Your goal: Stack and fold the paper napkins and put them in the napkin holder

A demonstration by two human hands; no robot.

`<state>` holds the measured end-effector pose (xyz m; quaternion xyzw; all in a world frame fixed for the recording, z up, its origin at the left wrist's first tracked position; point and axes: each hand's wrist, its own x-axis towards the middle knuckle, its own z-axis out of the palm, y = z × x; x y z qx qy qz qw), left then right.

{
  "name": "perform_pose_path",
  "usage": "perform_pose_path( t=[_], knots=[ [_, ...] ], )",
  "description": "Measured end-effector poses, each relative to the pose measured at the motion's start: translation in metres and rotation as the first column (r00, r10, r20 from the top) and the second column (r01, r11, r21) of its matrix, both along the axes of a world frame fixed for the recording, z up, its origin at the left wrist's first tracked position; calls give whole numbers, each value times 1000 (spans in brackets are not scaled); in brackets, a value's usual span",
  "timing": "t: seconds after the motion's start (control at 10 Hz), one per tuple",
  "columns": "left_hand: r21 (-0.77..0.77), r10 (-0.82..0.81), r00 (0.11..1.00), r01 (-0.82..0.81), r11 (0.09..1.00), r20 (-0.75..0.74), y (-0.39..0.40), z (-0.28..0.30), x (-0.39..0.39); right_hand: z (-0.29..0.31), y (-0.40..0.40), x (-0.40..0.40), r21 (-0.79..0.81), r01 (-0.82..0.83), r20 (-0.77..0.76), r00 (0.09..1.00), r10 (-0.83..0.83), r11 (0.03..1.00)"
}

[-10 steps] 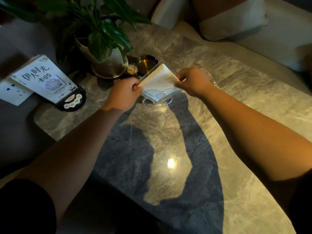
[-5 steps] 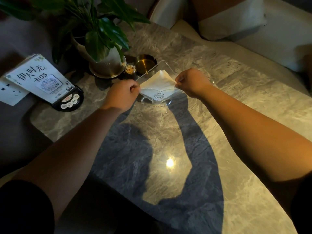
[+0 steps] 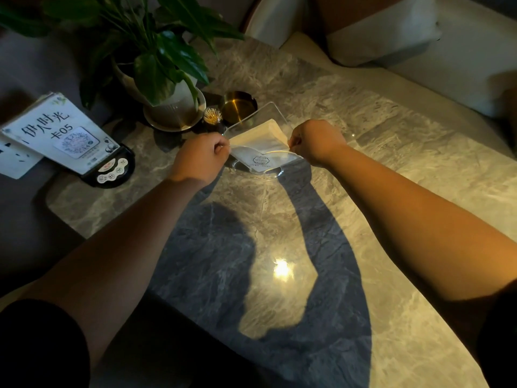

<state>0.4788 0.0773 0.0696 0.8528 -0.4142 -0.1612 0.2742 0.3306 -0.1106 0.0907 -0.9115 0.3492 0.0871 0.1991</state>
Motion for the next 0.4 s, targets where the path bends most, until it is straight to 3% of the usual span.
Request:
perform_pose_path(
  t=[0.2, 0.4],
  knots=[
    [6, -5, 1000, 5, 1000, -4, 0, -2, 2, 1, -3, -2, 0, -51, -19, 999, 51, 999],
    [-30, 18, 1000, -19, 999, -8, 1, 3, 1, 3, 0, -11, -32, -22, 94, 995, 25, 999]
  ],
)
